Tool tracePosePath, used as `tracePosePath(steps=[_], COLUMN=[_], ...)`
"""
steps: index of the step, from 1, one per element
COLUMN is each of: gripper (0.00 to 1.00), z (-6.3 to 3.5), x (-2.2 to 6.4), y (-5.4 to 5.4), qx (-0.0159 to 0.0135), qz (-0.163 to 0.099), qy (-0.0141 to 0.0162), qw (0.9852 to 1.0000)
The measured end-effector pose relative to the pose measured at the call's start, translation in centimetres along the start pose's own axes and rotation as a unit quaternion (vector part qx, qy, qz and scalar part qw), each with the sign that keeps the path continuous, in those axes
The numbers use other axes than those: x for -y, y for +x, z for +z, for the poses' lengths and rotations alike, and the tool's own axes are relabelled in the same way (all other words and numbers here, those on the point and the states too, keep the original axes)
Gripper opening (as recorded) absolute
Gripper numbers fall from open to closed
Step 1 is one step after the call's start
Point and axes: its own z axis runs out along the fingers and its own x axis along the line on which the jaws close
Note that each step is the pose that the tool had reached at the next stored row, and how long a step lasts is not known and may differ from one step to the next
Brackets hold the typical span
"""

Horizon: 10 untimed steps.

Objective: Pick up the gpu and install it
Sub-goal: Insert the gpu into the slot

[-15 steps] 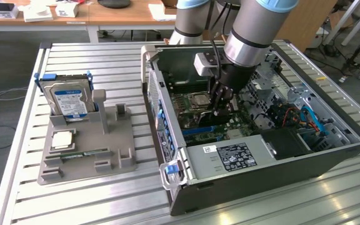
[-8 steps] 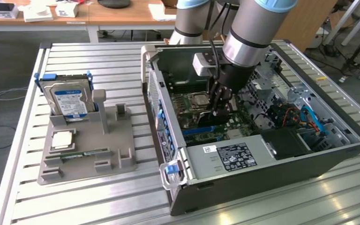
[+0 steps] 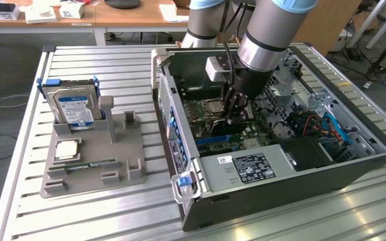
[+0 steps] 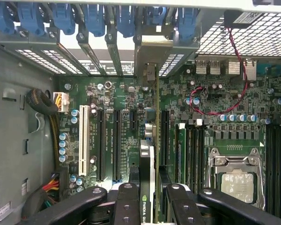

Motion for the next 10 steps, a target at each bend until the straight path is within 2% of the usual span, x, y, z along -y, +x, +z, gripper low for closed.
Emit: tracePosePath(steps=[10], gripper=[0.27], z=[0.03], x=[-0.45], y=[0.0], qx=[0.0], qz=[0.0], qy=[0.0001], qw=[1.0])
